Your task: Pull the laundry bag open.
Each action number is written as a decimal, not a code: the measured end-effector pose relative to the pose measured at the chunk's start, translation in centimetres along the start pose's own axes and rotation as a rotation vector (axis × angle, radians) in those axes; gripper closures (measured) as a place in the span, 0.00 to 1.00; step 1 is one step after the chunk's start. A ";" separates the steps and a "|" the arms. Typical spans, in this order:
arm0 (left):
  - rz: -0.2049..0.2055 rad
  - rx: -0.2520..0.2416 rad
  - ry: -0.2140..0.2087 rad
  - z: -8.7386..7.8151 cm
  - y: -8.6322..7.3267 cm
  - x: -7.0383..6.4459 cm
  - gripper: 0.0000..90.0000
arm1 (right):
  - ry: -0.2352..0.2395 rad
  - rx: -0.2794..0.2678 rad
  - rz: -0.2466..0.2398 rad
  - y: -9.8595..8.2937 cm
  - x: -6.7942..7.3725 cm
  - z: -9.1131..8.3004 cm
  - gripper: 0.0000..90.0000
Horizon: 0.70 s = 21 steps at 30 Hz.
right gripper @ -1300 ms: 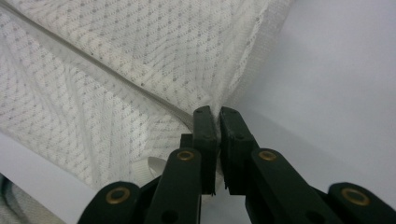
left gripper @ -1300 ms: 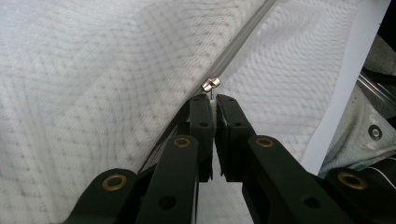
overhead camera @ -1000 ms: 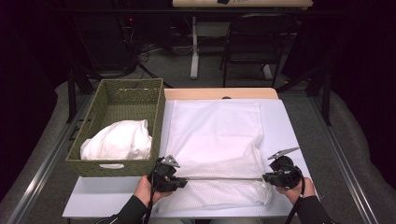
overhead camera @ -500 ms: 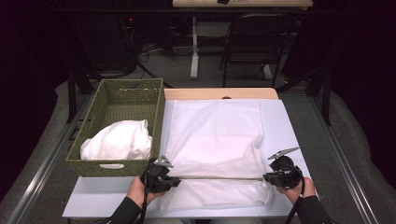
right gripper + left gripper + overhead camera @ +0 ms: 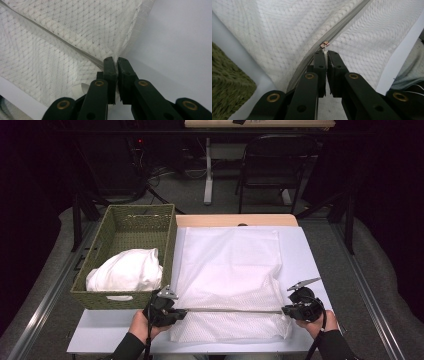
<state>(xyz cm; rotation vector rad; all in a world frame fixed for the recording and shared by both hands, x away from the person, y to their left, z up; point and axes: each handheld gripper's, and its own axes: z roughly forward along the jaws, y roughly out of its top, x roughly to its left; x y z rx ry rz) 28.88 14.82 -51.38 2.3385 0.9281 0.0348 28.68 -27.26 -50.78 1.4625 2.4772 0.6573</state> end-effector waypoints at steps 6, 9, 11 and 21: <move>-0.014 -0.006 0.016 -0.4 -0.4 0.3 0.96 | -0.007 0.004 0.004 0.0 0.1 -0.1 0.96; -0.020 -0.009 0.027 -0.7 -0.7 0.5 0.96 | -0.011 0.005 0.001 0.0 0.0 -0.1 0.96; -0.024 -0.009 0.030 -0.9 -0.8 0.6 0.96 | -0.009 0.004 0.003 0.0 0.0 -0.1 0.96; -0.026 -0.019 0.059 -1.4 -1.2 0.7 0.96 | -0.011 0.003 0.007 0.1 0.1 0.0 0.96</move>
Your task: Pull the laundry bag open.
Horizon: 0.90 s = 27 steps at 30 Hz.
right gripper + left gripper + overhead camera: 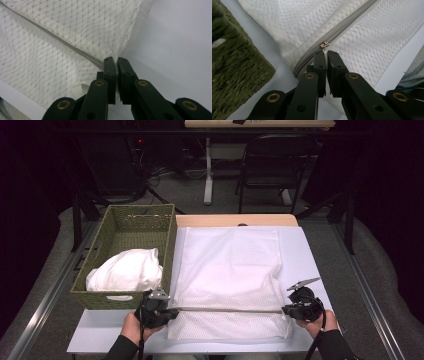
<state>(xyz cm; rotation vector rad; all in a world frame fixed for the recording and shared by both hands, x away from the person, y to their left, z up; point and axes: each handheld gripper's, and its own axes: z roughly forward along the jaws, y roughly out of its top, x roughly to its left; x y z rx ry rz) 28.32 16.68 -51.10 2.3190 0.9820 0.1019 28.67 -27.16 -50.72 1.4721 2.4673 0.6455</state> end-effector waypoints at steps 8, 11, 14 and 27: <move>-0.026 -0.015 0.015 -0.6 -0.6 0.5 0.96 | -0.014 0.003 -0.003 0.0 0.0 -0.1 0.96; -0.036 -0.014 0.028 -0.8 -0.8 0.8 0.96 | -0.015 0.001 -0.001 0.0 0.0 0.0 0.96; -0.034 -0.016 0.034 -0.9 -1.0 0.9 0.96 | -0.016 -0.001 0.001 0.0 0.0 -0.1 0.96; -0.063 -0.028 0.056 -1.8 -1.7 1.7 0.96 | -0.046 -0.006 0.006 0.0 -0.2 -0.1 0.96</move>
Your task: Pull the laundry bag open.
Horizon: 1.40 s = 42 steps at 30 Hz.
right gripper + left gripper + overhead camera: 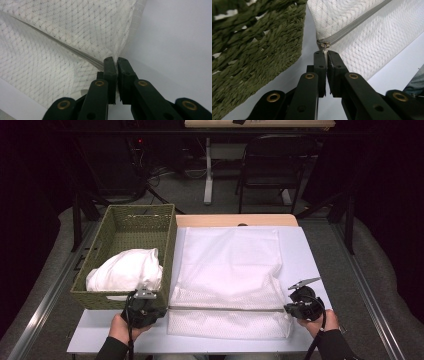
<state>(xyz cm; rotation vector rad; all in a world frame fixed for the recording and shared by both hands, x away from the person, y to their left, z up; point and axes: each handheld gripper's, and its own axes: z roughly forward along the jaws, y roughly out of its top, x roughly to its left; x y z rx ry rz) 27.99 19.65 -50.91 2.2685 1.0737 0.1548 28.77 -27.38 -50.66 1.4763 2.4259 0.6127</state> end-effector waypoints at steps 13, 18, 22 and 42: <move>0.048 0.033 0.045 0.4 0.0 -0.4 0.96 | -0.016 0.007 -0.004 0.1 0.2 0.0 0.96; 0.050 0.040 0.035 0.8 0.0 -0.8 0.95 | -0.010 0.013 0.002 0.0 0.0 0.2 0.96; 0.043 0.052 0.034 1.0 0.0 -0.8 0.95 | -0.009 0.015 -0.007 0.0 0.1 0.1 0.95; 0.026 0.095 -0.091 2.4 0.1 -1.4 0.78 | -0.001 0.025 -0.025 -0.1 0.2 0.2 0.94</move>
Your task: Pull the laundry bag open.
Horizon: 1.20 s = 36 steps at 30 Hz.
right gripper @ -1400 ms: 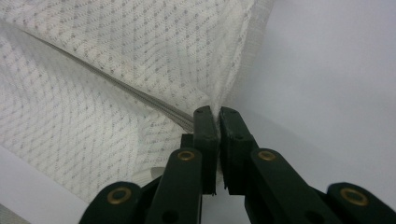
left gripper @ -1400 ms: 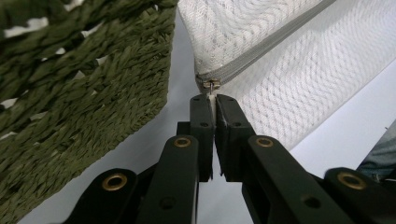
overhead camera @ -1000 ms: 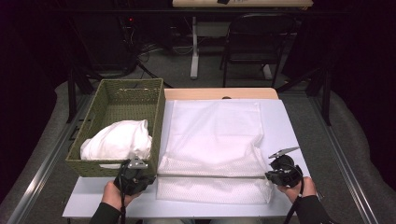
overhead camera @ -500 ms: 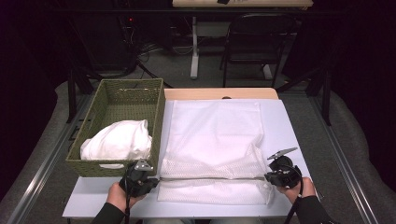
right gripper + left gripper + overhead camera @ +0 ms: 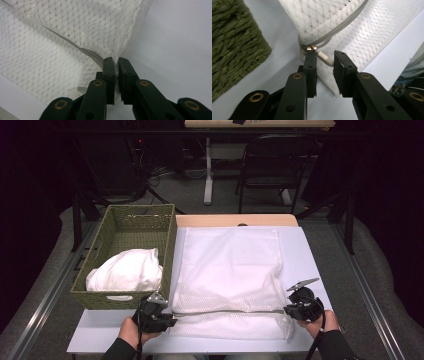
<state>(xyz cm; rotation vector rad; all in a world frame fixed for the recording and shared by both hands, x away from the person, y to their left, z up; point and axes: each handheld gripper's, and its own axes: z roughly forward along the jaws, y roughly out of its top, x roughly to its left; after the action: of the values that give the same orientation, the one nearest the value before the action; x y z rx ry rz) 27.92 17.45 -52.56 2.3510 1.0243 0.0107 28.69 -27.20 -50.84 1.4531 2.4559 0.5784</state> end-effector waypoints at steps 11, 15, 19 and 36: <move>0.006 0.009 -0.028 0.1 0.1 -0.2 0.58 | 0.003 -0.016 -0.018 0.0 0.1 -0.4 0.64; 0.056 -0.015 -0.063 -0.9 -0.2 0.1 0.45 | 0.000 -0.034 -0.033 0.0 0.4 -0.9 0.42; 0.087 -0.034 -0.050 -1.9 -0.4 0.3 0.33 | -0.003 -0.058 -0.056 0.1 0.8 -1.2 0.27; 0.098 0.001 0.032 -3.8 -2.0 0.2 0.08 | 0.068 -0.115 -0.153 1.0 2.0 -0.9 0.00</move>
<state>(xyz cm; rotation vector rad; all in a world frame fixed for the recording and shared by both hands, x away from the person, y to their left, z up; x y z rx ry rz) 25.90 20.56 -50.46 2.4067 0.9229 0.0854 28.12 -25.19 -49.58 1.2094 2.5115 0.7343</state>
